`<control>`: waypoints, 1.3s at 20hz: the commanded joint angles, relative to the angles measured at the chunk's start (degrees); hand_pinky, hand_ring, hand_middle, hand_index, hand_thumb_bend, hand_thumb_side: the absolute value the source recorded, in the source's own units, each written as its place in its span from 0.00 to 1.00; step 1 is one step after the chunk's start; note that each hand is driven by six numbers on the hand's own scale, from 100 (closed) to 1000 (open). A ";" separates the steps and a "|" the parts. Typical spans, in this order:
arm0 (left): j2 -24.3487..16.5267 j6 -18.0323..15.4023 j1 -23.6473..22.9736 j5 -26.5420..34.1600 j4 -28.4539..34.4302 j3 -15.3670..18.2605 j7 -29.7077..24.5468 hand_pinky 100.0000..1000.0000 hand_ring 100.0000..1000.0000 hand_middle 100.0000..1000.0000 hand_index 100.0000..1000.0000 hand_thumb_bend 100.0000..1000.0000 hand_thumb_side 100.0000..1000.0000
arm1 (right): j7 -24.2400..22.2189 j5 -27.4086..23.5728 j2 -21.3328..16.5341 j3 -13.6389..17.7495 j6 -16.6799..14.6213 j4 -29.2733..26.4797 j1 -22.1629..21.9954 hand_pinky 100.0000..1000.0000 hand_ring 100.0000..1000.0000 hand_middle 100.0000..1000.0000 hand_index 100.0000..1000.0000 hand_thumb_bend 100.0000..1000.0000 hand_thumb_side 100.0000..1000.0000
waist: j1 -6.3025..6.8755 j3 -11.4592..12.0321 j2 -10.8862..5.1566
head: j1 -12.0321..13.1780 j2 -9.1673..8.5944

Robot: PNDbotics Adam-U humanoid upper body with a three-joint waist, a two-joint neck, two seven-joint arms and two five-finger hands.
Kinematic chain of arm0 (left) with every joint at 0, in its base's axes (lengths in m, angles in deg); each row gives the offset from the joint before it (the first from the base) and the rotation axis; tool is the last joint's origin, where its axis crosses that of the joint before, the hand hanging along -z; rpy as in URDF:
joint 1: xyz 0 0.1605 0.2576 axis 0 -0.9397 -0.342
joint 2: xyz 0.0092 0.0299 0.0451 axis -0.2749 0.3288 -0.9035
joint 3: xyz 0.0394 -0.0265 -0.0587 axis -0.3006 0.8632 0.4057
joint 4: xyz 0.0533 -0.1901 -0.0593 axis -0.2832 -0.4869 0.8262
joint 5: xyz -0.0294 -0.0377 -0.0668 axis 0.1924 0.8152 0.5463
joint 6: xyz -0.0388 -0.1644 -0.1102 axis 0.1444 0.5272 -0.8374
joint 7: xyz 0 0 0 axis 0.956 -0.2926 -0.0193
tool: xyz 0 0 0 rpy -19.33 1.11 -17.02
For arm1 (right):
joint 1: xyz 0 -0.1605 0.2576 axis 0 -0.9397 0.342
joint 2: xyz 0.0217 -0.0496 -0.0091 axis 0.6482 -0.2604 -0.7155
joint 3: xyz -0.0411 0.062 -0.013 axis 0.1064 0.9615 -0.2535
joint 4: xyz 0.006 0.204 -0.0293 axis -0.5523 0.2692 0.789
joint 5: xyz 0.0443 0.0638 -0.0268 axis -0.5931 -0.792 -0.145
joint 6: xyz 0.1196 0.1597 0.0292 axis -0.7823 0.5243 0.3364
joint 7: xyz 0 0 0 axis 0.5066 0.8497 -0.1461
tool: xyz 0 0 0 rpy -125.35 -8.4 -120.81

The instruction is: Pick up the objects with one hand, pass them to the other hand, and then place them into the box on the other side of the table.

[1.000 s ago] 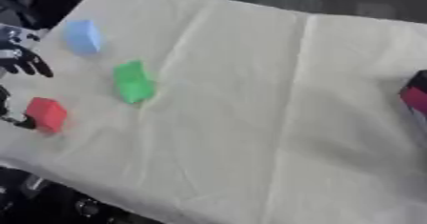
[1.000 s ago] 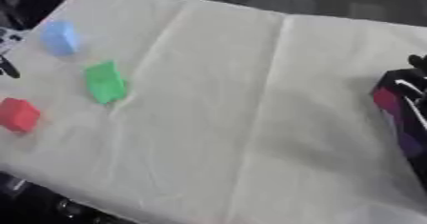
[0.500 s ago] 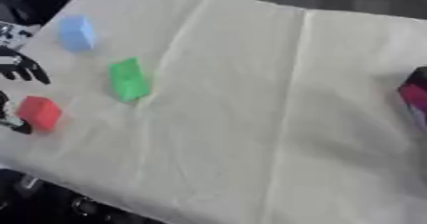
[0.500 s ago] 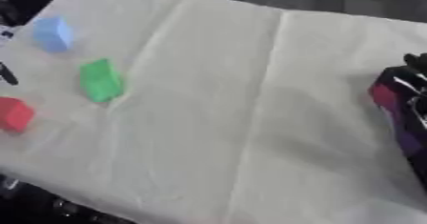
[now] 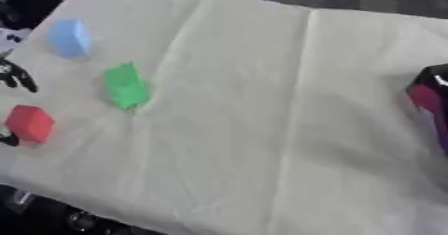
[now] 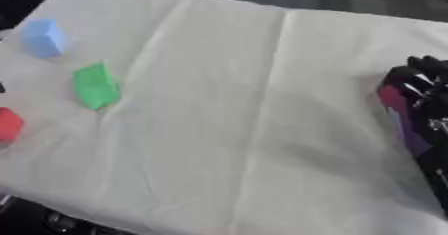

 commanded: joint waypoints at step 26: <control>3.38 -4.24 4.22 -5.88 -10.80 0.41 -0.14 0.90 0.89 0.81 0.77 0.58 0.00 | -0.75 3.31 1.69 -0.23 0.63 1.14 -0.08 1.00 1.00 1.00 1.00 0.00 0.56 | -0.77 -0.58 0.61 | -0.28 0.26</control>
